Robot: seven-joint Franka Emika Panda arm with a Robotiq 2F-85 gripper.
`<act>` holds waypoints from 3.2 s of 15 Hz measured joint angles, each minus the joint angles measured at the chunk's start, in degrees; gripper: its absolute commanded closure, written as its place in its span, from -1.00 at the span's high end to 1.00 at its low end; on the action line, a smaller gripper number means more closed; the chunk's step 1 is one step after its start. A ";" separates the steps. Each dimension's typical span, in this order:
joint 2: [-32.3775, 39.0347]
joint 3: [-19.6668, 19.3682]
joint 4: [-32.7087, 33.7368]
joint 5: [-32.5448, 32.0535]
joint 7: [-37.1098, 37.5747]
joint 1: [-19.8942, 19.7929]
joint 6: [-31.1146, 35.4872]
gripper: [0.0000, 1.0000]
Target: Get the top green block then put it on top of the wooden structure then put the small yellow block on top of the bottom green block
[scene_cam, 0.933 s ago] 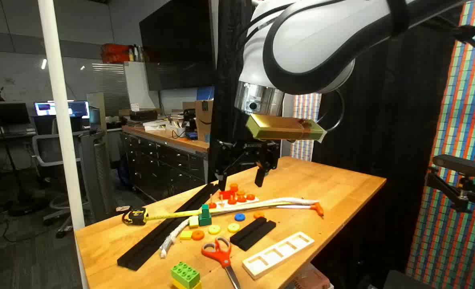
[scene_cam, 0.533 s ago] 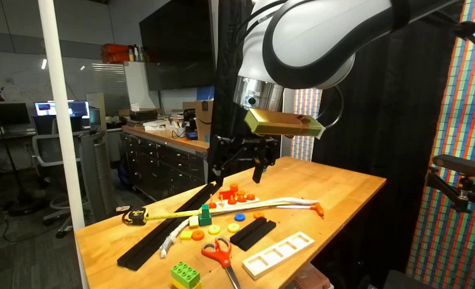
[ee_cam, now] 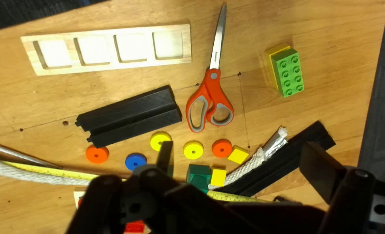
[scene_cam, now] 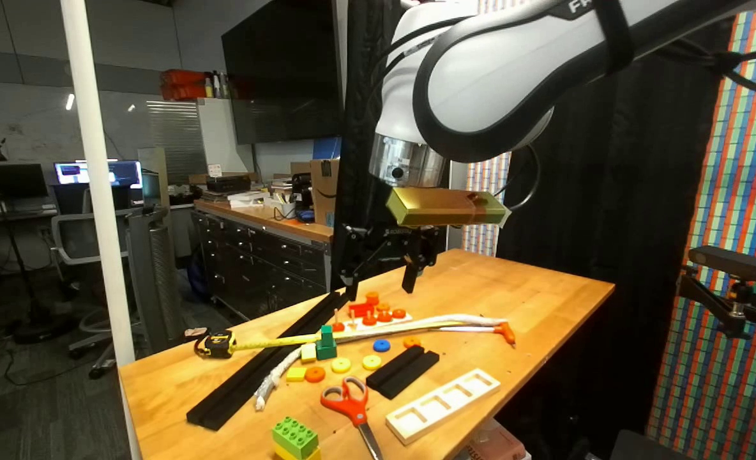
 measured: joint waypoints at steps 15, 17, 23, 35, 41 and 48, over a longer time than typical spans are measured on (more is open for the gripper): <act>31.74 -5.40 18.81 -24.80 25.01 0.60 12.72 1.00; 35.34 -7.86 22.37 -24.82 25.76 2.67 12.59 1.00; 43.29 -13.28 29.76 -24.01 26.27 6.44 11.96 1.00; 48.44 -14.88 34.69 -16.44 25.40 7.25 6.47 1.00; 49.20 -15.10 36.10 -16.34 25.34 7.25 5.33 1.00; 51.16 -16.45 37.48 -16.26 24.43 7.24 5.33 0.17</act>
